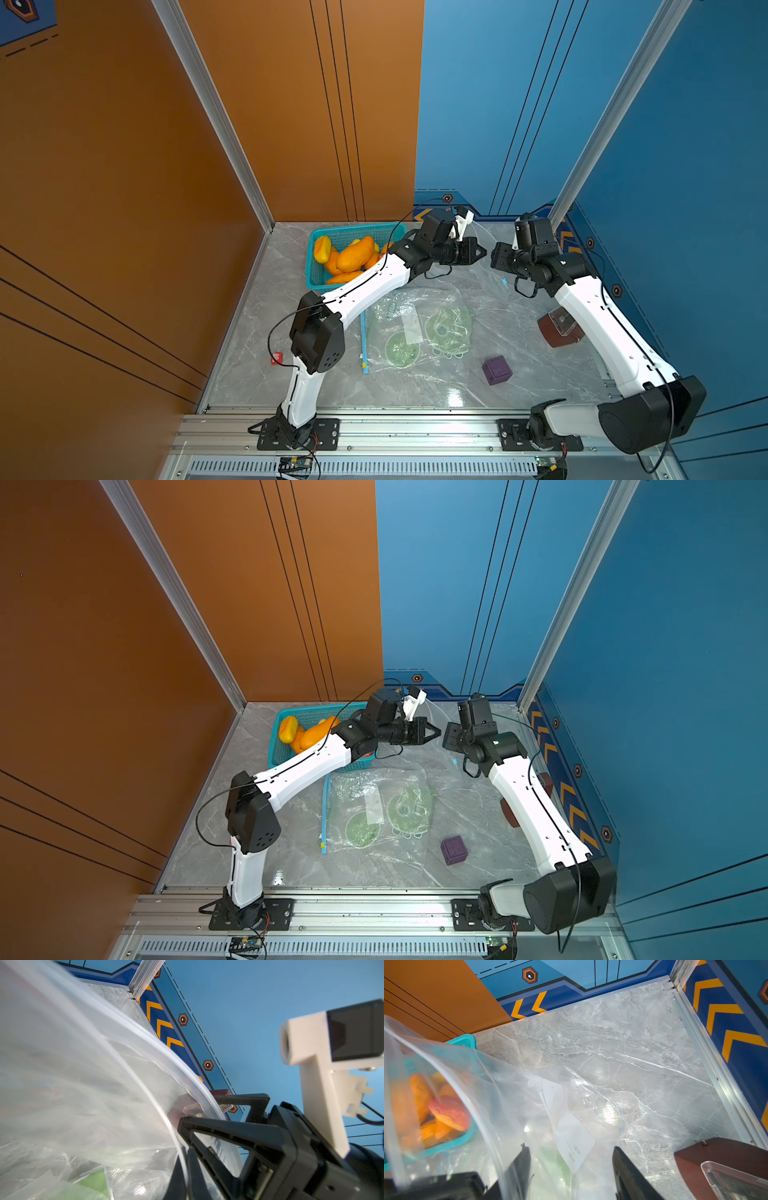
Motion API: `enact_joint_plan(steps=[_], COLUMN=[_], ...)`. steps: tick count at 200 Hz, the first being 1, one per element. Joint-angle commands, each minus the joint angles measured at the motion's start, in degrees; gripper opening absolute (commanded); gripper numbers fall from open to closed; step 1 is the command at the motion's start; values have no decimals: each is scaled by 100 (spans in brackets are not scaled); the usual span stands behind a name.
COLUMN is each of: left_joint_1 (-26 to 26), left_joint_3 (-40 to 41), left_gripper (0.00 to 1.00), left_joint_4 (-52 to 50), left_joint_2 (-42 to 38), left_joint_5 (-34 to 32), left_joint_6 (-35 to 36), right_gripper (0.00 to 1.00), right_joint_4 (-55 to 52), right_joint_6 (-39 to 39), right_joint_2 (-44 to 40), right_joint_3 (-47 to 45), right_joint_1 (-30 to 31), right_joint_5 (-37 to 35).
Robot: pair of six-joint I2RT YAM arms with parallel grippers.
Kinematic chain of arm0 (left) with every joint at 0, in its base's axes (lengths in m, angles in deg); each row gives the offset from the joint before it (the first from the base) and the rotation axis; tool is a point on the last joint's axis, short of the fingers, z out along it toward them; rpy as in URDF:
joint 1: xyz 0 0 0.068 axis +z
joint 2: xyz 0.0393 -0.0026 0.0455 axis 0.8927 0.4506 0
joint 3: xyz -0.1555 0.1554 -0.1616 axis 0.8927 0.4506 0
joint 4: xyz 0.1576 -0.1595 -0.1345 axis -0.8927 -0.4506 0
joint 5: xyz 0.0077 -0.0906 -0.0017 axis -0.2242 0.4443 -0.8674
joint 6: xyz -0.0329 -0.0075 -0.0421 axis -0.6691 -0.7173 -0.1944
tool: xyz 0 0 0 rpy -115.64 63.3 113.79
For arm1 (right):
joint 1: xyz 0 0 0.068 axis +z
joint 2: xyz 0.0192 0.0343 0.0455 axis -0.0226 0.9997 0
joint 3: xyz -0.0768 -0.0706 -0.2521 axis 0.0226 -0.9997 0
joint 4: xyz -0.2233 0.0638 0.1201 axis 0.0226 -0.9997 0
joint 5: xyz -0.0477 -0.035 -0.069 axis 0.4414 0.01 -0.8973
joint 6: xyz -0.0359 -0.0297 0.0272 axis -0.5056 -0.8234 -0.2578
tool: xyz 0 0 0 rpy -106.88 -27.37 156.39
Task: Place the mango in a zip-top bag and seal the zipper
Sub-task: Open the zipper of the food storage bag at the center of the board.
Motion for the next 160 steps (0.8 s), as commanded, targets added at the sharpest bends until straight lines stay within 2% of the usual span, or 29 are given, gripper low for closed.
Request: enact_joint_plan(steps=[1, 32, 59, 96, 112, 138, 160], left_joint_1=[-56, -7, 28, 288, 467, 713, 858], left_joint_3=[-268, -500, -455, 246, 686, 1341, 1661], left_gripper=[0, 0, 0, 0, 0, 0, 0], left_joint_4=[-109, -172, -205, -213, -210, -216, -208], left_joint_2=[131, 251, 233, -86, -253, -486, -561], left_joint_5=[306, 557, 552, 116, -87, -456, -702], left_joint_6=[194, 234, 226, -44, -177, -261, -310], right_gripper=[67, 70, 68, 47, 37, 23, 10], right_joint_4=[-224, -400, -579, -907, -977, -1093, -1143], right_joint_6=[-200, -393, -512, -868, -1045, -1230, -1256], right_joint_2=[230, 617, 850, 883, 858, 890, 943], right_joint_3=[211, 467, 683, 987, 1121, 1375, 1525], right_joint_1=[-139, -326, -375, -380, -390, -391, -388], right_joint_5=[576, 795, 272, -1207, -1635, -1990, -1873])
